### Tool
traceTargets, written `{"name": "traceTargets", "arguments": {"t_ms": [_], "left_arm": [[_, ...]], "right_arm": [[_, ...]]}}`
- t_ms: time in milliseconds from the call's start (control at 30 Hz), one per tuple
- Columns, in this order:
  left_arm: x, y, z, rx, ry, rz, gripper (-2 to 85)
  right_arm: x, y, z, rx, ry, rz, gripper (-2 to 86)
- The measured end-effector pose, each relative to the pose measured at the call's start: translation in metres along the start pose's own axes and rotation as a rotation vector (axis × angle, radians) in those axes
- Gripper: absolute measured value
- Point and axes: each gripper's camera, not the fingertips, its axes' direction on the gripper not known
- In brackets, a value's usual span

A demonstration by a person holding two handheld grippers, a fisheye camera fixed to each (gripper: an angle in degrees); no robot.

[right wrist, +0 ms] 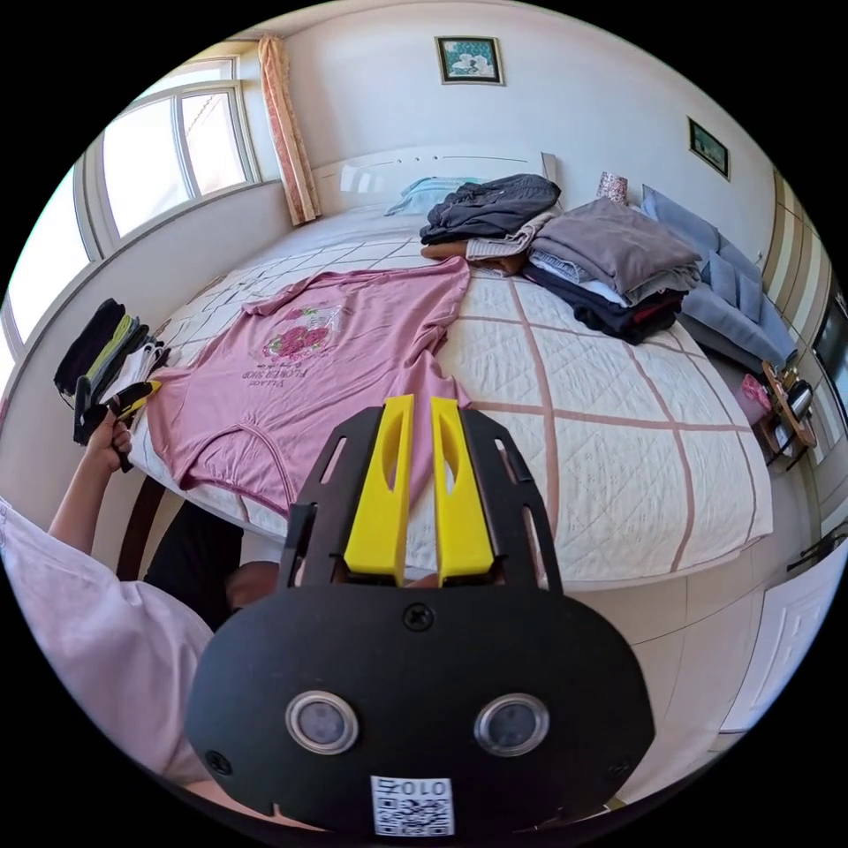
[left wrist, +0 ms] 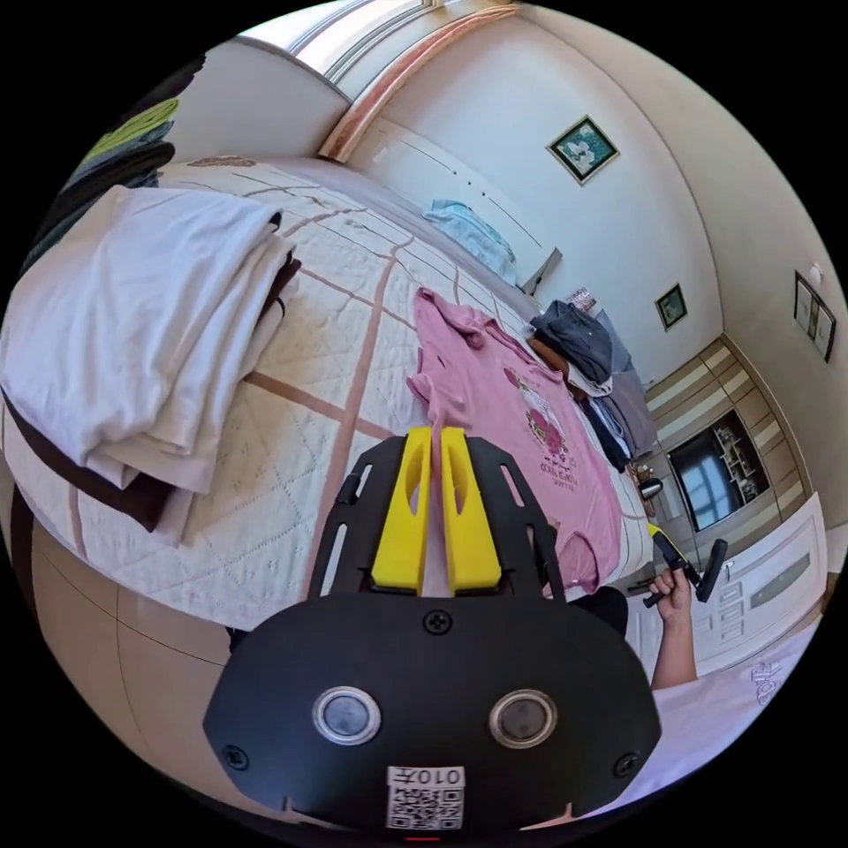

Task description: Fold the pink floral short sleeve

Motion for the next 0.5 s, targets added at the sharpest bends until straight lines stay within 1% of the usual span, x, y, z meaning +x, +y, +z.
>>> {"name": "traceTargets", "arguments": {"t_ms": [100, 167, 200, 233, 300, 367, 433, 500], "left_arm": [[0.022, 0.003, -0.022, 0.034, -0.083, 0.086, 0.8], [0.037, 0.003, -0.026, -0.012, -0.18, 0.162, 1.0], [0.035, 0.003, -0.025, -0.022, -0.185, 0.16, 1.1], [0.021, 0.005, -0.021, -0.04, -0.175, 0.113, 1.5], [-0.016, 0.007, -0.01, -0.103, -0.075, -0.009, 2.5], [-0.042, 0.011, -0.011, -0.078, 0.042, -0.086, 4.1], [-0.041, 0.009, -0.013, -0.083, 0.019, -0.071, 5.2], [-0.039, 0.007, -0.009, -0.094, 0.01, -0.066, 6.0]], "right_arm": [[-0.009, 0.0, 0.005, -0.008, -0.011, -0.028, 5.6], [-0.019, -0.005, 0.008, -0.004, -0.021, -0.062, 5.6], [-0.028, -0.009, 0.01, -0.001, -0.03, -0.09, 5.7], [-0.033, -0.011, 0.011, -0.001, -0.034, -0.105, 5.7], [-0.055, -0.02, 0.016, 0.007, -0.051, -0.17, 5.8], [-0.071, -0.026, 0.019, 0.006, -0.042, -0.218, 5.8], [-0.085, -0.029, 0.022, 0.011, -0.031, -0.255, 5.8], [-0.093, -0.03, 0.025, 0.027, -0.063, -0.26, 5.9]]}}
